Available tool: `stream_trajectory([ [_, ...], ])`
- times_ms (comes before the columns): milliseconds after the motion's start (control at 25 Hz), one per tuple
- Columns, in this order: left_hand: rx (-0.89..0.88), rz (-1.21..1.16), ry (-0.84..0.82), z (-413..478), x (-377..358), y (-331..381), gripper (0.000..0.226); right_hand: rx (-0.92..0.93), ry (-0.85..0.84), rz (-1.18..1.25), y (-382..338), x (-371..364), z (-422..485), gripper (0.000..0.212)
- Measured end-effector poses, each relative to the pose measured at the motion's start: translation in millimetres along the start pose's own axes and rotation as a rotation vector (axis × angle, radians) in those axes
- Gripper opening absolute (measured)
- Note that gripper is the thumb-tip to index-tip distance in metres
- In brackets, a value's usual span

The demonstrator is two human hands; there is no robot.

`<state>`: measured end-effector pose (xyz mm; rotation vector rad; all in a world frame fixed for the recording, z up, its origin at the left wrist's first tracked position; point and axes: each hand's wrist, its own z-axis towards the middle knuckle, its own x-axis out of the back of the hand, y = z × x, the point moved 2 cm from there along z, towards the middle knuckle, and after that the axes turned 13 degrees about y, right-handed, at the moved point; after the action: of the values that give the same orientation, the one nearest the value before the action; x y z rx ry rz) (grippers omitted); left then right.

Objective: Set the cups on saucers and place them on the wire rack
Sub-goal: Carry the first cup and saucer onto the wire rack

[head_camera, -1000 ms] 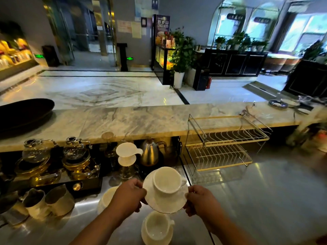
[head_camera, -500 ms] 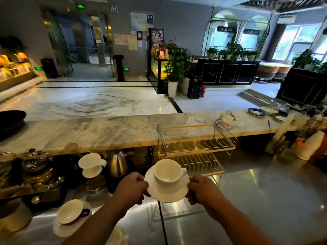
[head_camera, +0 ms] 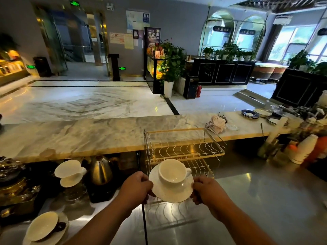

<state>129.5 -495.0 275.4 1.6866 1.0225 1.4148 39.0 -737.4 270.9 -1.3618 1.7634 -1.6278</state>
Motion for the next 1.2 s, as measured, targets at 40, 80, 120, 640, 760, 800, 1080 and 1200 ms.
stream_trajectory([
  [40, -0.003, -0.003, -0.016, 7, -5, 2, 0.001, -0.006, 0.021, 0.001, 1, 2, 6, 0.020],
  [80, -0.006, -0.005, -0.034, 15, -11, 5, 0.002, -0.012, 0.041, -0.002, 2, 4, 11, 0.020],
  [120, -0.009, -0.003, -0.053, 21, -16, 7, 0.002, -0.018, 0.058, -0.005, 4, 6, 16, 0.020],
  [640, -0.007, -0.010, -0.111, 78, -65, 41, 0.003, -0.042, 0.071, 0.046, -8, 37, 89, 0.018],
  [760, -0.018, 0.001, -0.040, 88, -81, 52, 0.003, -0.017, 0.029, 0.066, -13, 46, 118, 0.018],
  [800, -0.017, 0.008, -0.009, 91, -86, 56, 0.003, -0.011, 0.003, 0.071, -16, 50, 129, 0.018],
  [1080, 0.051, 0.030, 0.138, 108, -120, 80, 0.007, 0.018, -0.115, 0.022, -36, 71, 193, 0.016],
  [1200, 0.077, 0.011, 0.161, 117, -134, 86, 0.008, 0.037, -0.138, -0.033, -40, 76, 217, 0.014],
])
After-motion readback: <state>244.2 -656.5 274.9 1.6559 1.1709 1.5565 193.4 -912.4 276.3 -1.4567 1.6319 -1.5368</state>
